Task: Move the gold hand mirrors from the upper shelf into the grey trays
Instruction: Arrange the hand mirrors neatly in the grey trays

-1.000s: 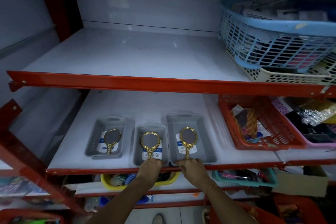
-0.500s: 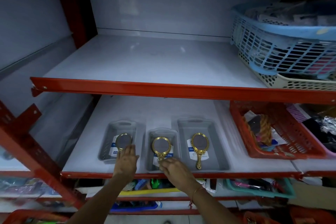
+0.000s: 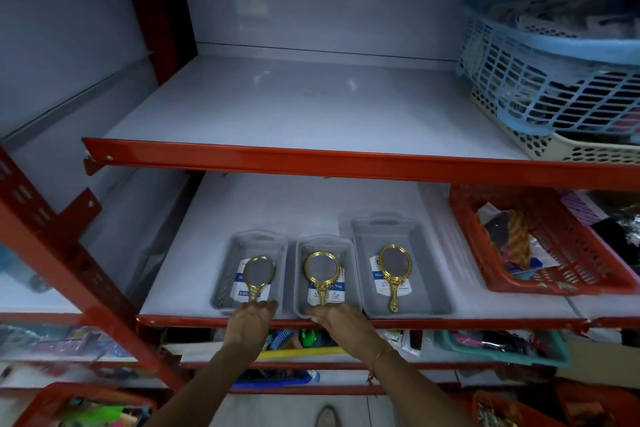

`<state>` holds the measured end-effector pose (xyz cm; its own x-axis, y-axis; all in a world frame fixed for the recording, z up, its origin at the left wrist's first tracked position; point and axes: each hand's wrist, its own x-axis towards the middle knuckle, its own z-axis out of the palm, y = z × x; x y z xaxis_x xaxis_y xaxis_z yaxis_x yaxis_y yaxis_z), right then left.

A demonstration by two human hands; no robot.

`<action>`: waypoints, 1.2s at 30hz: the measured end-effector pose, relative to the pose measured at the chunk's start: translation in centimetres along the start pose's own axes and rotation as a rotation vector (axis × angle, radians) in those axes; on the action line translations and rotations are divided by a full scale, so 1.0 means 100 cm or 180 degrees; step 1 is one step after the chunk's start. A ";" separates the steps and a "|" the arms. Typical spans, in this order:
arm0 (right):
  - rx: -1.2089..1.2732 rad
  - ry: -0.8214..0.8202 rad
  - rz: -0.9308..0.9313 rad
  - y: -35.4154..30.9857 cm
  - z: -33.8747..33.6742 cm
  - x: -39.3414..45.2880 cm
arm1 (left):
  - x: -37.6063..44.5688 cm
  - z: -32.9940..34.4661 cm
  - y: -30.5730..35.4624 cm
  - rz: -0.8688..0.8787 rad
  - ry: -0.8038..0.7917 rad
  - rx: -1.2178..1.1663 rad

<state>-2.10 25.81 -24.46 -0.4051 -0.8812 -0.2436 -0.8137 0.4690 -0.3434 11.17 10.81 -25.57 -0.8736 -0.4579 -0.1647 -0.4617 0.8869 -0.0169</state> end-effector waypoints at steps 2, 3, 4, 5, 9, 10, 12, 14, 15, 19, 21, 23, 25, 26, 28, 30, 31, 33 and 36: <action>-0.0014 0.0085 0.0032 -0.002 0.004 -0.001 | -0.004 0.001 0.004 0.0056 -0.0037 -0.0033; -0.0003 0.0123 0.0061 -0.003 0.006 -0.002 | -0.005 0.001 0.006 0.0073 -0.0020 -0.0064; -0.0003 0.0158 0.0088 -0.004 0.006 -0.003 | -0.006 0.000 0.007 0.0067 -0.0010 -0.0094; -0.0007 0.0193 0.0096 -0.005 0.007 -0.003 | -0.008 -0.001 0.009 0.0041 -0.0005 -0.0130; -0.0104 0.0211 0.0109 -0.005 0.007 -0.004 | -0.009 -0.007 0.019 0.0049 -0.0020 -0.0150; -0.0185 0.0188 0.0101 -0.005 0.006 -0.004 | -0.008 -0.010 0.023 0.0058 -0.0042 -0.0157; -0.0319 0.0162 0.0065 -0.005 0.005 -0.003 | -0.007 -0.015 0.028 0.0044 -0.0044 -0.0194; -0.0366 0.0150 0.0040 -0.004 0.004 -0.002 | -0.006 -0.016 0.031 0.0038 -0.0015 -0.0214; -0.0381 0.0155 0.0009 -0.003 0.005 0.000 | -0.006 -0.015 0.031 0.0050 0.0022 -0.0193; -0.0405 0.0127 0.0007 -0.003 0.005 0.002 | -0.008 -0.013 0.027 0.0107 -0.0018 -0.0038; -0.0399 0.0131 -0.0017 -0.002 0.006 0.002 | -0.006 -0.013 0.026 0.0162 -0.0067 0.0026; -0.0398 0.0169 -0.0053 -0.003 0.005 0.002 | -0.006 -0.013 0.025 0.0176 -0.0130 0.0033; -0.0365 0.0193 -0.0059 -0.005 0.005 0.000 | -0.006 -0.014 0.025 0.0182 -0.0161 0.0062; -0.0363 0.0174 -0.0027 -0.007 0.003 -0.002 | -0.007 -0.016 0.026 0.0192 -0.0144 0.0070; -0.0329 0.0187 -0.0012 -0.006 0.004 -0.003 | -0.007 -0.019 0.028 0.0183 -0.0181 0.0040; -0.0239 0.0222 0.0025 -0.009 0.001 -0.006 | -0.010 -0.024 0.028 0.0182 -0.0206 0.0056; -0.0170 0.0305 0.0034 -0.009 -0.001 -0.007 | -0.010 -0.026 0.028 0.0183 -0.0157 0.0057; 0.0039 0.0527 0.0061 -0.014 -0.011 -0.013 | -0.011 -0.033 0.029 0.0190 -0.0059 0.0077; 0.0159 0.0811 0.0106 -0.025 -0.039 -0.025 | -0.011 -0.055 0.029 0.0172 0.0357 -0.0196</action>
<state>-0.64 26.63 -19.48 -0.5283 -0.8488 -0.0214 -0.7792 0.4946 -0.3850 9.98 13.58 -20.02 -0.9075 -0.4167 -0.0526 -0.4191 0.9065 0.0502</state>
